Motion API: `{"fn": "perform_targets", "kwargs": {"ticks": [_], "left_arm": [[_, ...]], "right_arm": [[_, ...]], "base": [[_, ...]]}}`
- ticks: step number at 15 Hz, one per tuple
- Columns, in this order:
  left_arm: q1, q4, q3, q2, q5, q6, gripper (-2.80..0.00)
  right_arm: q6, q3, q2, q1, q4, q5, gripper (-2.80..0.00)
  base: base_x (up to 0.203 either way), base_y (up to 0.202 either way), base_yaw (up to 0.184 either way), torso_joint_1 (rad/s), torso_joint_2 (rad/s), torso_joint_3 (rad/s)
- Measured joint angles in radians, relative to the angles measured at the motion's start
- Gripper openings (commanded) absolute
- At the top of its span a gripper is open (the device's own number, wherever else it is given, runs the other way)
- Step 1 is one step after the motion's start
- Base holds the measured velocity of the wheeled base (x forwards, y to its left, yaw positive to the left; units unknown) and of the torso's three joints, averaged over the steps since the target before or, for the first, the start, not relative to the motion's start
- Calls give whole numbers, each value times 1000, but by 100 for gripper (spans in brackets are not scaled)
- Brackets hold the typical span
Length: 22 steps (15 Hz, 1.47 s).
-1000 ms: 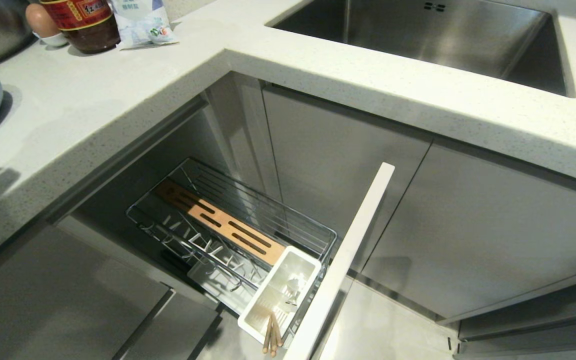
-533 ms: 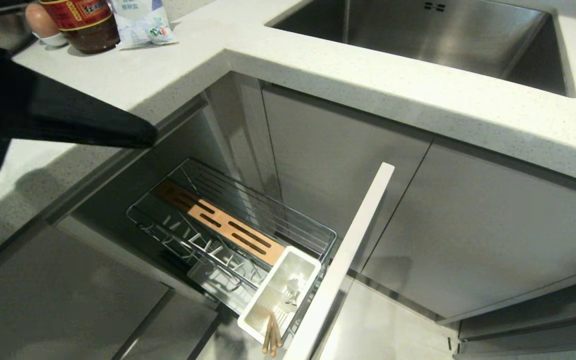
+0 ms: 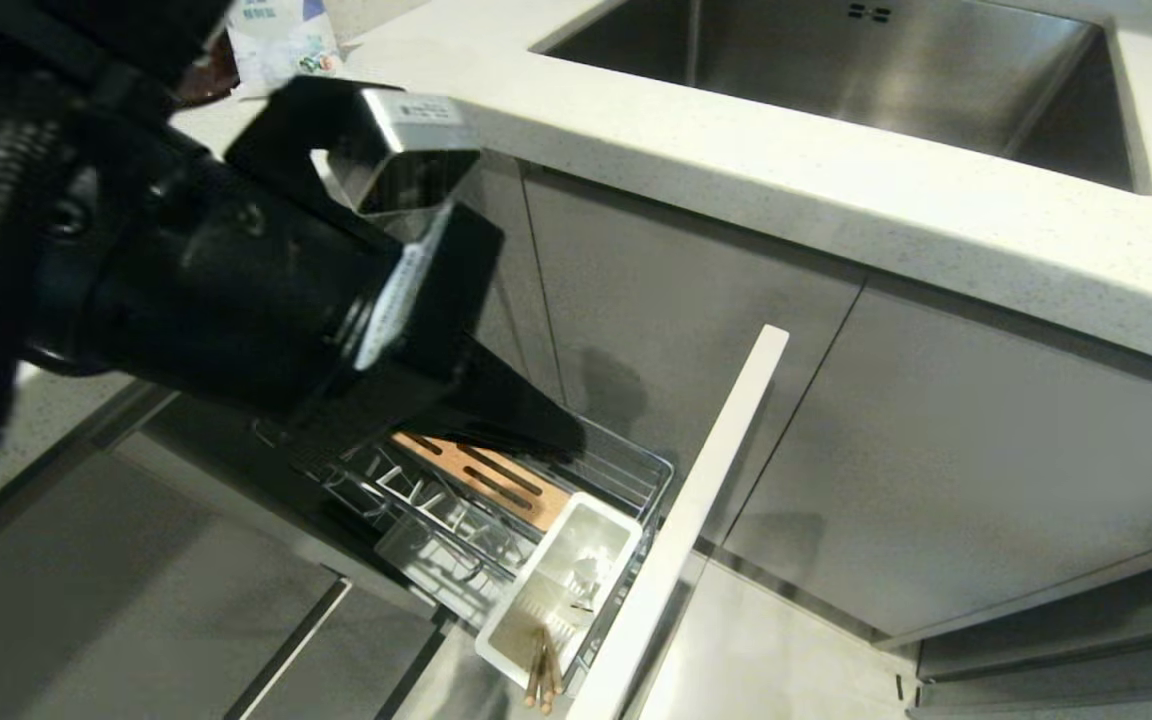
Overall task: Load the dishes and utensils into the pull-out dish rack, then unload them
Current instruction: Close the cupboard
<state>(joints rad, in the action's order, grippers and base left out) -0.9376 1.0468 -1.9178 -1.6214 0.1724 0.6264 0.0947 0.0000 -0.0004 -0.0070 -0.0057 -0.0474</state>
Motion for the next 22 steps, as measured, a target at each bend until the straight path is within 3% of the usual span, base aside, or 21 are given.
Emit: {"fn": "perform_targets", "kwargs": {"ticks": [6, 14, 22], "left_arm": [[-103, 0, -5, -134, 2, 49, -280], [-137, 8, 0, -243, -7, 48, -280], [-138, 42, -3, -265, -178, 42, -280]], "right_arm": [[0, 0, 0, 0, 0, 0, -280], [0, 0, 0, 0, 0, 0, -280], [0, 0, 0, 0, 0, 0, -280]], "base": [[0, 0, 0, 0, 0, 0], [0, 0, 0, 0, 0, 0], [0, 0, 0, 0, 0, 0]]}}
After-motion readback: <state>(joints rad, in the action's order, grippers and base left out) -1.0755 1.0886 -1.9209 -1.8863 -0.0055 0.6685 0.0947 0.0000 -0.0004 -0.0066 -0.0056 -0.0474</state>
